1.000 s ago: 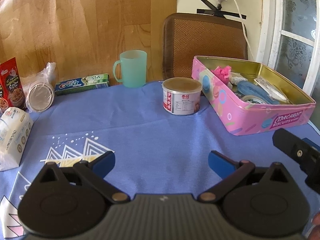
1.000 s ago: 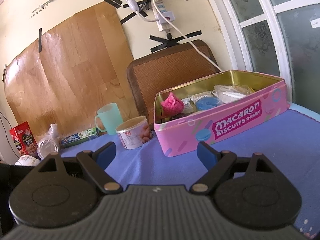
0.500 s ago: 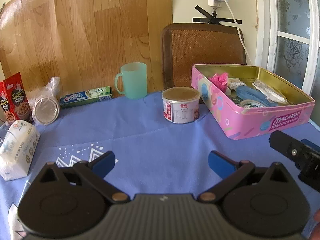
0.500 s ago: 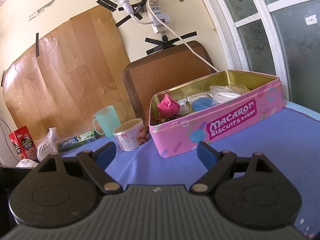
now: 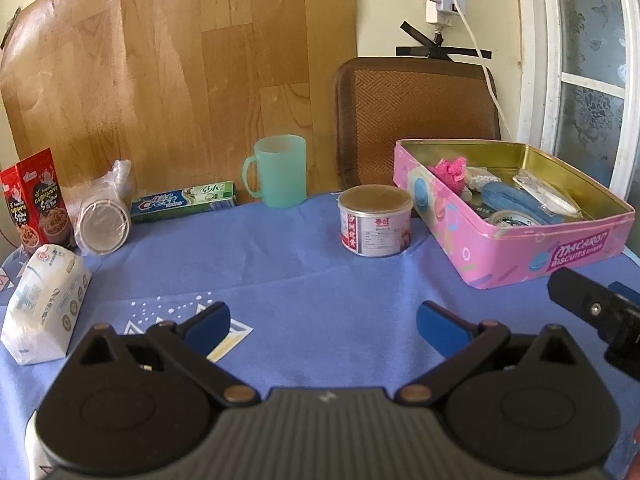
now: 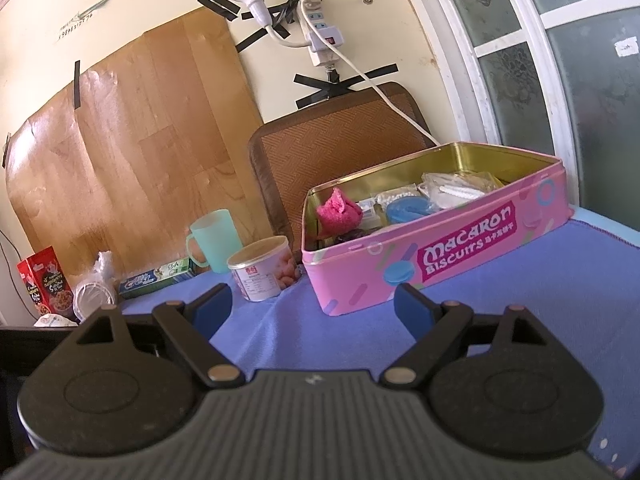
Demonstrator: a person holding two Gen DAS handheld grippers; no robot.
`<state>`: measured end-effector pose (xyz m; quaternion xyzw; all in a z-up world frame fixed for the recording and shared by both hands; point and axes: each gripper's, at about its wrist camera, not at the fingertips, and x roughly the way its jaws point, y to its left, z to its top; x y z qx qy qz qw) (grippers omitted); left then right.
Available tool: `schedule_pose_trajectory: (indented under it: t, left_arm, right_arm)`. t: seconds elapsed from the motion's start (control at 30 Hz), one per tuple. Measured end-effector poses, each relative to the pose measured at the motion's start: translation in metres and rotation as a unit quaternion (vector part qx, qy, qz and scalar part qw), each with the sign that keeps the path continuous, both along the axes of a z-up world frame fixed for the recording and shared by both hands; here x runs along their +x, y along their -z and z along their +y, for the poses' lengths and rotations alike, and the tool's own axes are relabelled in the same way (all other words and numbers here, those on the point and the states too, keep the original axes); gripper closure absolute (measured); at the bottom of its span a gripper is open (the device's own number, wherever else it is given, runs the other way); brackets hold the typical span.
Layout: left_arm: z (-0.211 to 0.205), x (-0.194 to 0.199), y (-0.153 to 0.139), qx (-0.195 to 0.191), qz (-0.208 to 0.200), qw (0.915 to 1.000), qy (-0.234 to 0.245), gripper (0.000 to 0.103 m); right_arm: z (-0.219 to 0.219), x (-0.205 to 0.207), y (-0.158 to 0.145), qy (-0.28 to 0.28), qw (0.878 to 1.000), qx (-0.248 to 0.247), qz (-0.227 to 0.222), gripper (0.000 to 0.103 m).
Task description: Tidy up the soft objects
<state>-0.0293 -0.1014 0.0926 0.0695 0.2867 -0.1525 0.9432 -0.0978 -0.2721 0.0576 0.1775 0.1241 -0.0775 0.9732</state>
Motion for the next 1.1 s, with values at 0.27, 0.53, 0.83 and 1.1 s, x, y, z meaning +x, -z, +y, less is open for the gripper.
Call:
schedule_pose_trajectory:
  t: [0.27,0.53,0.83,1.1]
  left_arm:
    - [0.003,-0.003,-0.010,-0.005,-0.017,0.9998,-0.010,0.000]
    - [0.000,-0.006,-0.013,-0.008,-0.013,0.9999,0.007,0.000]
    - [0.001,-0.003,-0.013,-0.018,0.015,0.9997,0.007,0.000]
    - [0.002,0.001,-0.010,-0.024,0.033,0.9992,0.004,0.000]
  right_arm:
    - [0.003,-0.001,-0.003,-0.003,1.000,-0.005,-0.006,0.013]
    - [-0.002,0.001,-0.005,-0.007,1.000,0.004,0.000,0.013]
    - [-0.001,-0.006,-0.011,-0.017,1.000,0.000,0.000,0.013]
    - [0.002,-0.005,-0.011,-0.022,1.000,-0.004,-0.001,0.013]
